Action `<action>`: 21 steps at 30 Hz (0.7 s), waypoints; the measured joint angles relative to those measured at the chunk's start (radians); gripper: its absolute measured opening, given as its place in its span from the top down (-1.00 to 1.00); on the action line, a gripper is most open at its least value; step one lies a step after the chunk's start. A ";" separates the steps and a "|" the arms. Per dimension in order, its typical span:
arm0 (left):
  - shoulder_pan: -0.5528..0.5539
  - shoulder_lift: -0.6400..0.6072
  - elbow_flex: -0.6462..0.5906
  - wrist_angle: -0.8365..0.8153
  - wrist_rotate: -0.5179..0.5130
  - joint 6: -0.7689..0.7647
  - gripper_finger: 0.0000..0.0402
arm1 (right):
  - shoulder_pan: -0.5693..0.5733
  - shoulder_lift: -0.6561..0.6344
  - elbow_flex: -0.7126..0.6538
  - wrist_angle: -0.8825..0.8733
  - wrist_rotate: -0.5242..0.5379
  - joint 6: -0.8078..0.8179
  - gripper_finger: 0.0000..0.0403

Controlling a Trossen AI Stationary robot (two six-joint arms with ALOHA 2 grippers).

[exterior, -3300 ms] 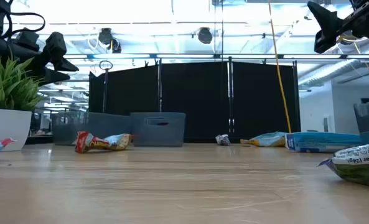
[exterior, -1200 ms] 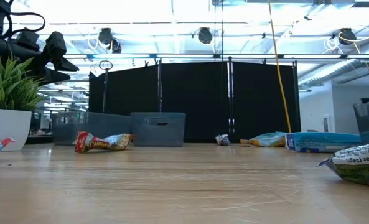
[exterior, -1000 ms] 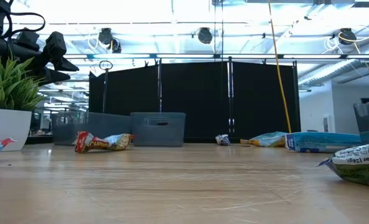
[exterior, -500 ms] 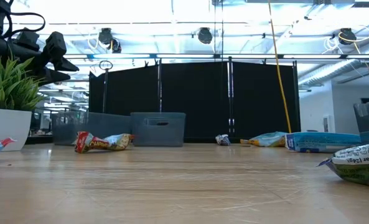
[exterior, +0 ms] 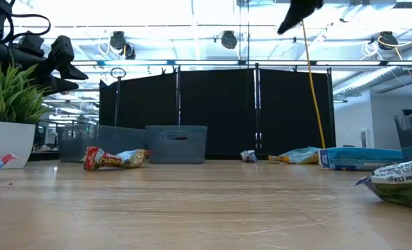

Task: Pick and place Granola Bars by type
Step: Put the yellow granola bar into the bottom black transparent bin

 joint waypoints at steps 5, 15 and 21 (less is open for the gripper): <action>0.000 0.000 0.000 0.000 0.000 0.000 0.09 | -0.150 0.095 0.000 -0.051 -0.071 0.053 -0.53; 0.000 0.000 0.000 0.000 0.000 0.000 0.09 | -0.305 0.269 0.000 -0.079 -0.214 0.063 -0.53; 0.000 0.000 0.000 0.000 0.000 0.000 0.09 | -0.344 0.334 -0.005 -0.074 -0.215 -0.025 -0.53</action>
